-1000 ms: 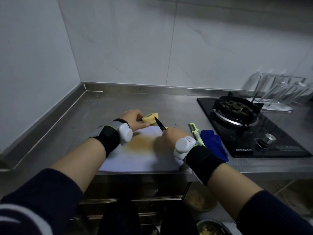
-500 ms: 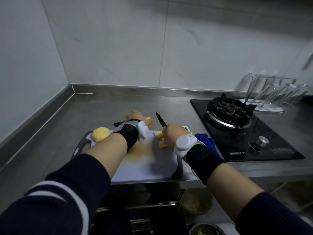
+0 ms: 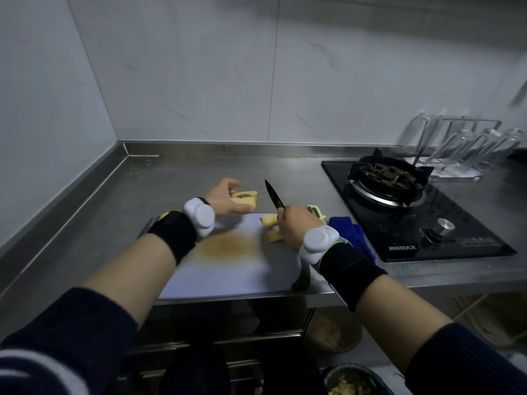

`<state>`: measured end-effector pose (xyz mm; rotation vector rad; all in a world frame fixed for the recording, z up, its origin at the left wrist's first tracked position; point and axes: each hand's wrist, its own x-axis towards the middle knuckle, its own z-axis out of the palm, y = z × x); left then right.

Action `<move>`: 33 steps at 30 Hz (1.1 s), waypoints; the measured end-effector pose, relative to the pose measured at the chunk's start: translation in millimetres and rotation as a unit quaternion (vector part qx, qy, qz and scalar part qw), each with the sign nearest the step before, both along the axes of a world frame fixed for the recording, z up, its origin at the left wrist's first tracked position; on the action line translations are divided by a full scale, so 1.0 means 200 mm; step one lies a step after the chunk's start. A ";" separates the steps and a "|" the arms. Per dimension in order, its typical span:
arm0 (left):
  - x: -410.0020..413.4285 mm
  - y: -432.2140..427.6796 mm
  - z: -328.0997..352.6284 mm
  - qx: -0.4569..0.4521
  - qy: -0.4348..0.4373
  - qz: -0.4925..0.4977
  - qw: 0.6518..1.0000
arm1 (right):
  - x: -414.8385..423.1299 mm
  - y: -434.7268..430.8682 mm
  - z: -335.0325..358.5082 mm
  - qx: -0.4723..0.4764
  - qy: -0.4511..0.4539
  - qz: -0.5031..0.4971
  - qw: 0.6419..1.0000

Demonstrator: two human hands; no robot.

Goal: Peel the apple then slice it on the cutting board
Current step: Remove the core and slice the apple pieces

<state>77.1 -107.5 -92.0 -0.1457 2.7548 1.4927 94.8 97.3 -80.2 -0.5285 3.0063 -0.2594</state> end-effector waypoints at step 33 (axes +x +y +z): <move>0.44 0.04 -0.10 0.508 -0.015 0.050 0.860 | 0.25 -0.16 -0.05 -0.340 -0.098 -0.066 0.933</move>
